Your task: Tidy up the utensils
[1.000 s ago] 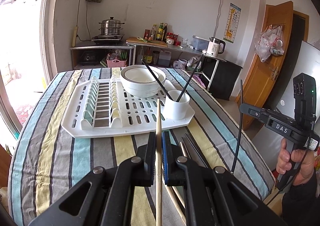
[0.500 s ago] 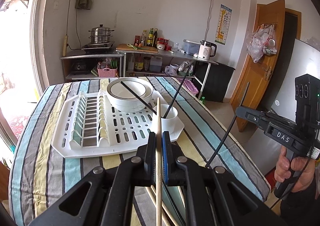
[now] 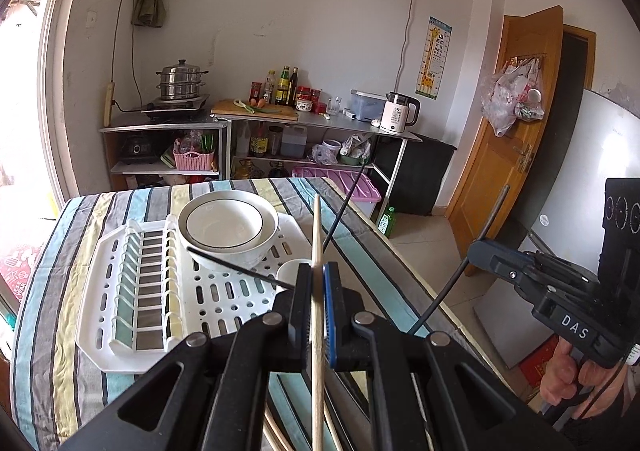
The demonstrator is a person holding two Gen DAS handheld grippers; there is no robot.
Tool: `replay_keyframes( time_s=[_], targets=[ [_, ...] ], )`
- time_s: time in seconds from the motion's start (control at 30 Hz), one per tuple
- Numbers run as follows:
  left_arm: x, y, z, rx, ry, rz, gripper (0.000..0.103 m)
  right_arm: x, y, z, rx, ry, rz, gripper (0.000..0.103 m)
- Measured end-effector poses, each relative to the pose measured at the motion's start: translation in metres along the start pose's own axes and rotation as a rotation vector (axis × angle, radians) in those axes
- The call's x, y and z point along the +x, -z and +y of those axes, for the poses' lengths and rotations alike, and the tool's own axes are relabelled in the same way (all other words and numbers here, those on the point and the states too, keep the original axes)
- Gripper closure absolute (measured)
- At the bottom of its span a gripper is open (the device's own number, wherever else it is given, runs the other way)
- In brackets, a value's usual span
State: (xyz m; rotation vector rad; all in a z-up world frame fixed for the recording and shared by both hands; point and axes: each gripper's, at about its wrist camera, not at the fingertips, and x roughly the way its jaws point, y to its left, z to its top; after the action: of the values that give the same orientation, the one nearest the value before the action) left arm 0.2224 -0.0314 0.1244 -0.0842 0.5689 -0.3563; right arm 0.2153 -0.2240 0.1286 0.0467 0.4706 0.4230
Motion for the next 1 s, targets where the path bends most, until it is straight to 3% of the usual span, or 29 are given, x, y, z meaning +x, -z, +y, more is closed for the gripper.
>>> replay_keyframes(
  time_s=[0.57, 1.0],
  targets=[
    [0.073, -0.065, 0.008, -0.044, 0.003, -0.075, 0.097, 0.035, -0.048, -0.016, 0.023, -0.008, -0.057, 0.098],
    [0.114, -0.073, 0.017, -0.064, -0.028, -0.133, 0.097, 0.064, -0.064, -0.013, 0.013, -0.025, -0.06, 0.098]
  ],
)
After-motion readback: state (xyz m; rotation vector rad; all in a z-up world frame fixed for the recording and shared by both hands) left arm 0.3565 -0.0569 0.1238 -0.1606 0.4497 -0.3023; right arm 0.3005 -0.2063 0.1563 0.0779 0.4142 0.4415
